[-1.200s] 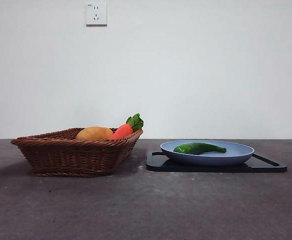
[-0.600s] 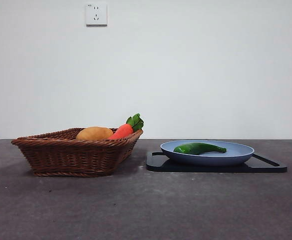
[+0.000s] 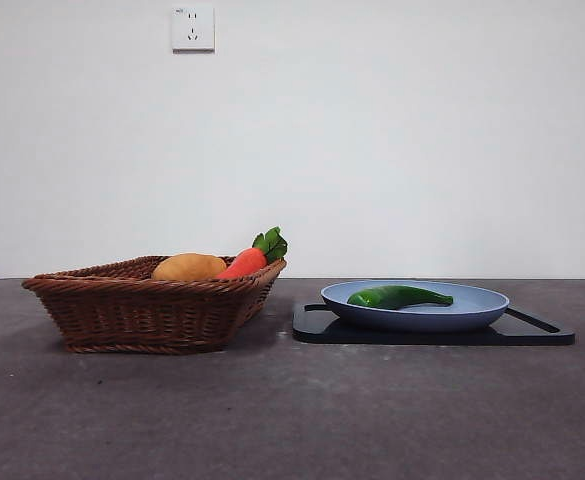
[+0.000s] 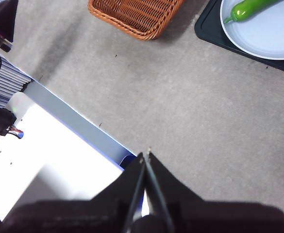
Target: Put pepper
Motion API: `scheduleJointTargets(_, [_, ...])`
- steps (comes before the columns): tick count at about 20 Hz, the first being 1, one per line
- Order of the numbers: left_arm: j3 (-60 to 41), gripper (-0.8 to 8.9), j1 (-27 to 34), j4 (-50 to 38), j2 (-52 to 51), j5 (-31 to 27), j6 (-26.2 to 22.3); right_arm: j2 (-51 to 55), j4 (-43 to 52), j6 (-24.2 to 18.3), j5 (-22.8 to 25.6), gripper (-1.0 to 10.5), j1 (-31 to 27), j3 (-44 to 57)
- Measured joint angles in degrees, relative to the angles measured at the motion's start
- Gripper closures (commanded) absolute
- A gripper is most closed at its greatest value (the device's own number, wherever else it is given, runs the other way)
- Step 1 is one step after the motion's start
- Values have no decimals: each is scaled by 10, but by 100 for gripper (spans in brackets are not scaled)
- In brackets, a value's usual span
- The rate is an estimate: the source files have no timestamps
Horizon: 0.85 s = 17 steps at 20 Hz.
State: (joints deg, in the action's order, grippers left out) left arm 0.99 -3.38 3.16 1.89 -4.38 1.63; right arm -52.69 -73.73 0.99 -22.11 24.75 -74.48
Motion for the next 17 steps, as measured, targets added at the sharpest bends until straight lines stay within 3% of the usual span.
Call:
scheduleJointTargets(5, [0,805,0,72,-16,0,4,0,0,0,0,936,0,0])
scheduleJointTargets(17, [0,805,0,61,-16,1,10,0,0,0,0,936,0,0])
